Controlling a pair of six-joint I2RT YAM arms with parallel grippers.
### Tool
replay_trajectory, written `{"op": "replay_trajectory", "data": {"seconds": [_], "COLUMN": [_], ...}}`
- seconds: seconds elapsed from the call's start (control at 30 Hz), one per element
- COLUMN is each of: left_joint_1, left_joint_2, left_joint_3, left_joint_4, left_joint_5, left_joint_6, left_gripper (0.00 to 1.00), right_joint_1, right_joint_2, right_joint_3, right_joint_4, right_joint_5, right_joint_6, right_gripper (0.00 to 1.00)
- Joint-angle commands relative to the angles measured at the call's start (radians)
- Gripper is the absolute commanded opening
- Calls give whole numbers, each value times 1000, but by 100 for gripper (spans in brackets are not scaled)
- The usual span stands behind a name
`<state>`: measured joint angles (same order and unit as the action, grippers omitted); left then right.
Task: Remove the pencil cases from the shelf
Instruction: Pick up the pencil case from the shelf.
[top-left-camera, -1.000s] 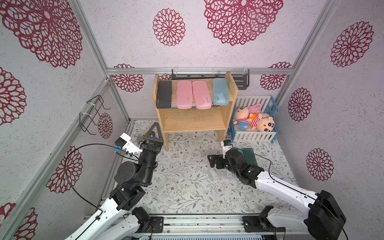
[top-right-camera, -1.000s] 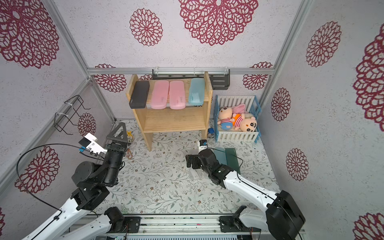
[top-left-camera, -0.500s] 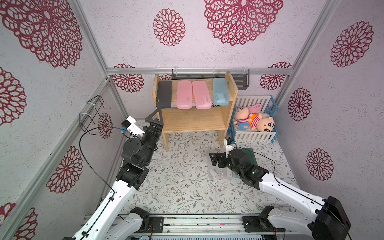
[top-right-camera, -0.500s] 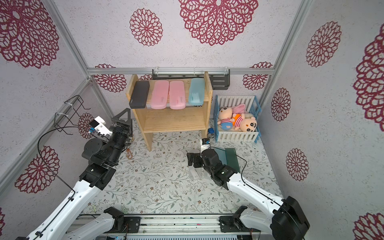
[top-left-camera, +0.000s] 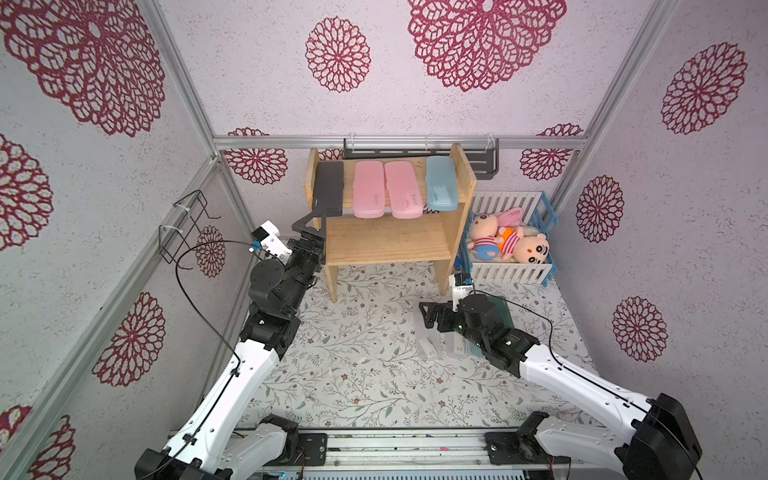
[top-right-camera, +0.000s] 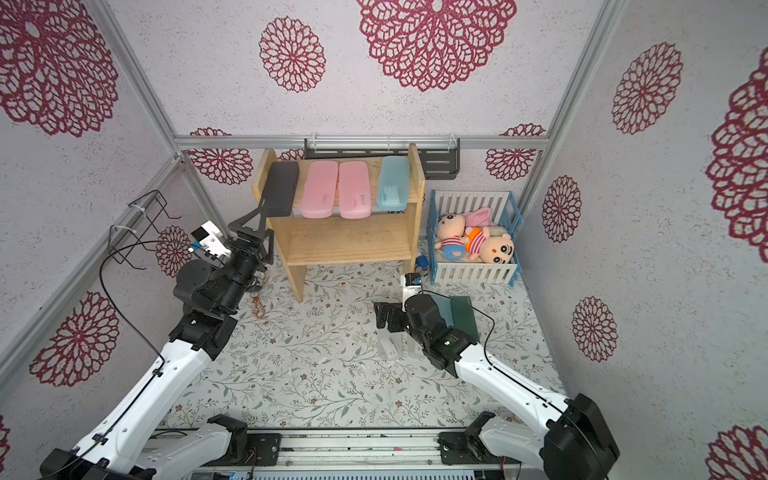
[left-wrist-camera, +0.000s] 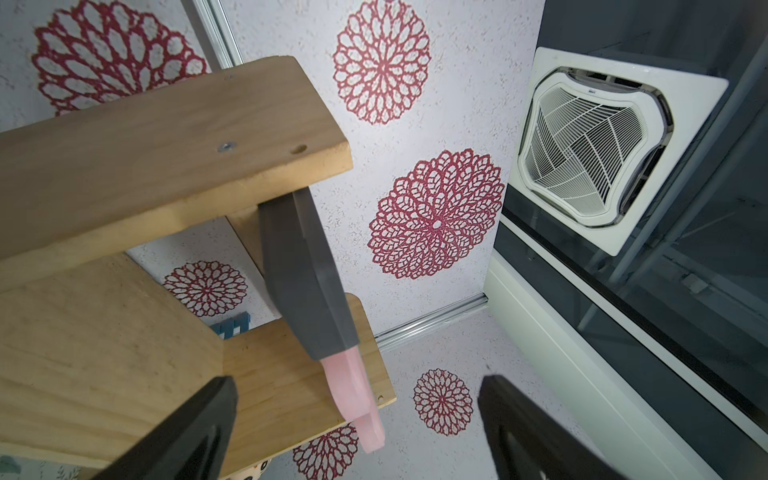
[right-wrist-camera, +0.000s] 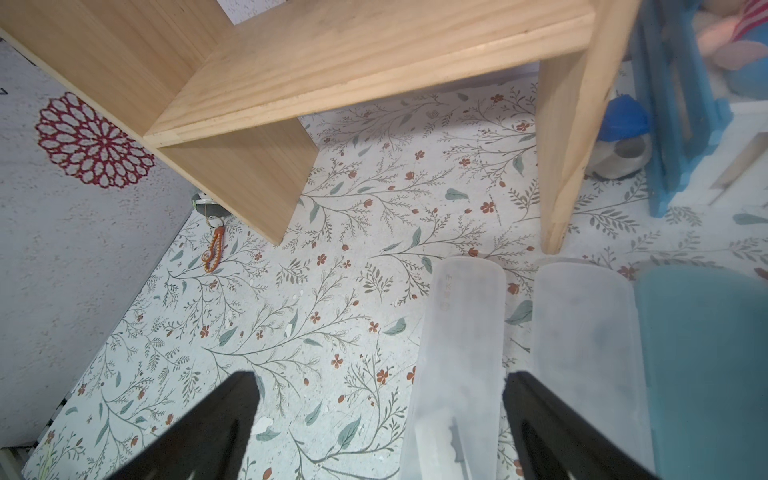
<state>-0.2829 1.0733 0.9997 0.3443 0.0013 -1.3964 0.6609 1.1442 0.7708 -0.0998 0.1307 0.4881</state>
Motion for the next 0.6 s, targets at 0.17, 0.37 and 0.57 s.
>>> {"op": "replay_trajectory", "data": {"seconds": [0.17,0.37,0.57], "left_joint_1": [59,74,79], "left_joint_2": [72,108,129], "left_joint_3": [55,89,113], "left_joint_4": [71,60,42], "left_joint_5": [99,122,127], "left_joint_6": [-64,-66,-72], "left_gripper": [97,98,89], "right_joint_1": [-14,-16,-18], "right_joint_2": [0,3,1], "right_joint_3": [38,42,45], "right_joint_4": [8,8,2], "right_joint_5": [-20,-20,-20], "right_joint_6": [-16,-16,-17], "right_gripper": [99,99,99]}}
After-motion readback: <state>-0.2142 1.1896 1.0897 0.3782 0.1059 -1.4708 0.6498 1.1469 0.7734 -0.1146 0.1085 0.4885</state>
